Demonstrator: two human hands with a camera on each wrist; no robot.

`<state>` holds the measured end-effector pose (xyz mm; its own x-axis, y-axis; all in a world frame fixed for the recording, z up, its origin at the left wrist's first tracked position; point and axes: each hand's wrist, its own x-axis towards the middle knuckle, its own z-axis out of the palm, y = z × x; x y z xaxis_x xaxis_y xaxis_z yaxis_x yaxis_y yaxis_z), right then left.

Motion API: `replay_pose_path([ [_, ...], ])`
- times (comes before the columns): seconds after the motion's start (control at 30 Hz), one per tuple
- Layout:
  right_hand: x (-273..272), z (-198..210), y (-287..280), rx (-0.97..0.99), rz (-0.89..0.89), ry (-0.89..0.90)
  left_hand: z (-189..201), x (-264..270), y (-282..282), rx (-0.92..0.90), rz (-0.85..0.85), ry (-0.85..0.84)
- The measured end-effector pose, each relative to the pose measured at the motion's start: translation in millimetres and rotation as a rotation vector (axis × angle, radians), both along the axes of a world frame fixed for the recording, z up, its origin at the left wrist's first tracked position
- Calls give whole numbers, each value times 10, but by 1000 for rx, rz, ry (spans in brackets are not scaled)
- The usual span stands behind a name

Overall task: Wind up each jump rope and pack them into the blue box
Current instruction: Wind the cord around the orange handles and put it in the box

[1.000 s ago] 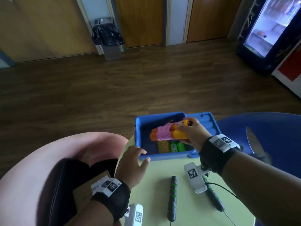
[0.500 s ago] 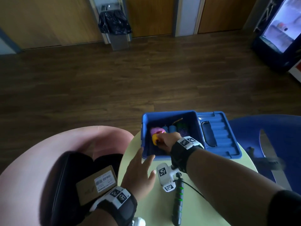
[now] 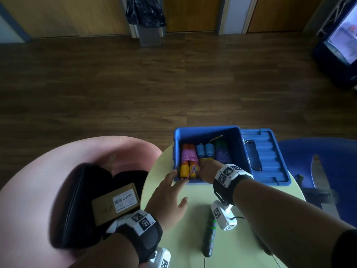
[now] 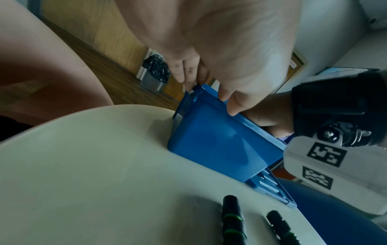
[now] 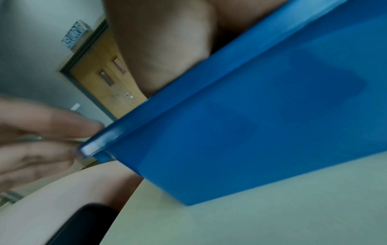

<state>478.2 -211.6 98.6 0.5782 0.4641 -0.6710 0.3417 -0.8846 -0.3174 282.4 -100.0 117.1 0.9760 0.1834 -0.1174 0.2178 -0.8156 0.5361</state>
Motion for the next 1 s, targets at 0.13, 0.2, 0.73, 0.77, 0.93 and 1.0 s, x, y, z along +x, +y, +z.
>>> replay_pose_path([
  [0.13,-234,146,-177,11,193,-117,66,-105,-37,61,-81,33],
  [0.2,-370,159,-244,-20,291,-98,62,-162,-44,101,-99,42],
  [0.73,-233,367,-428,116,-12,-408,105,-288,-17,266,-145,94],
  [0.77,-186,433,-584,128,-131,-543,88,-278,9,251,-119,92],
  [0.93,-100,416,-1231,-26,-388,-270,16,-201,116,81,-38,107],
  [1.0,-185,361,-1311,27,-380,-214,0,-187,122,45,-29,100],
])
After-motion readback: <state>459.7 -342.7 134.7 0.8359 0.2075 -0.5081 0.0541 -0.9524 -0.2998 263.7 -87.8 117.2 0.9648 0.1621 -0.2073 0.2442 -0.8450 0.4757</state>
